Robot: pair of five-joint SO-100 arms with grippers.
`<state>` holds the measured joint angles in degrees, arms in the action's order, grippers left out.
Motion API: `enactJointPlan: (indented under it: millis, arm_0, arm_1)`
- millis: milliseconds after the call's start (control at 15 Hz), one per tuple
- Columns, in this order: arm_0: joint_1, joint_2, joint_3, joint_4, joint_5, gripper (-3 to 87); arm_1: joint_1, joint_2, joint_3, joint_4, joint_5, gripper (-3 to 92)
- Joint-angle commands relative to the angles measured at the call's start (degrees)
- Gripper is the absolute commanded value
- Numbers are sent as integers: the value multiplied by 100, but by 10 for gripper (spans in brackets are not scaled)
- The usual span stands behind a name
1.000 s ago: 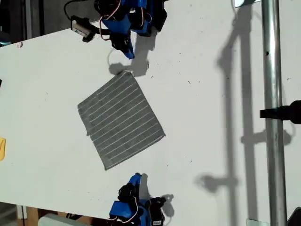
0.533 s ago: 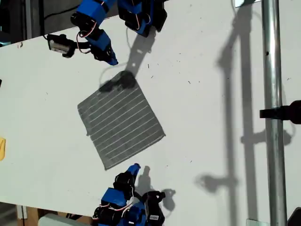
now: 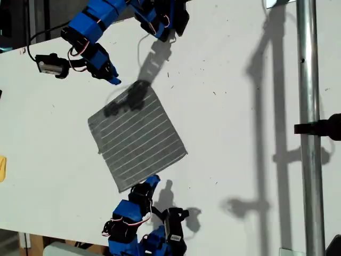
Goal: Grasp corners of a towel and fold twice.
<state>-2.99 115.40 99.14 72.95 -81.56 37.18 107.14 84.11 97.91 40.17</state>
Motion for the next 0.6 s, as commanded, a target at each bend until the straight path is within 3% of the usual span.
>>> enactJointPlan:
  millis: [0,67,133,533]
  arm_0:
    - [97,0,-316,35,44,-29]
    - [114,-35,-325,35,53,-29]
    - [114,-35,-316,35,53,-29]
    - [132,-18,-246,44,26,-29]
  arm_1:
    - [193,-211,-598,299,-246,288]
    - [272,-264,-624,343,-387,318]
    - [343,-387,-686,439,-562,414]
    - [343,-431,-580,510,-1151,397]
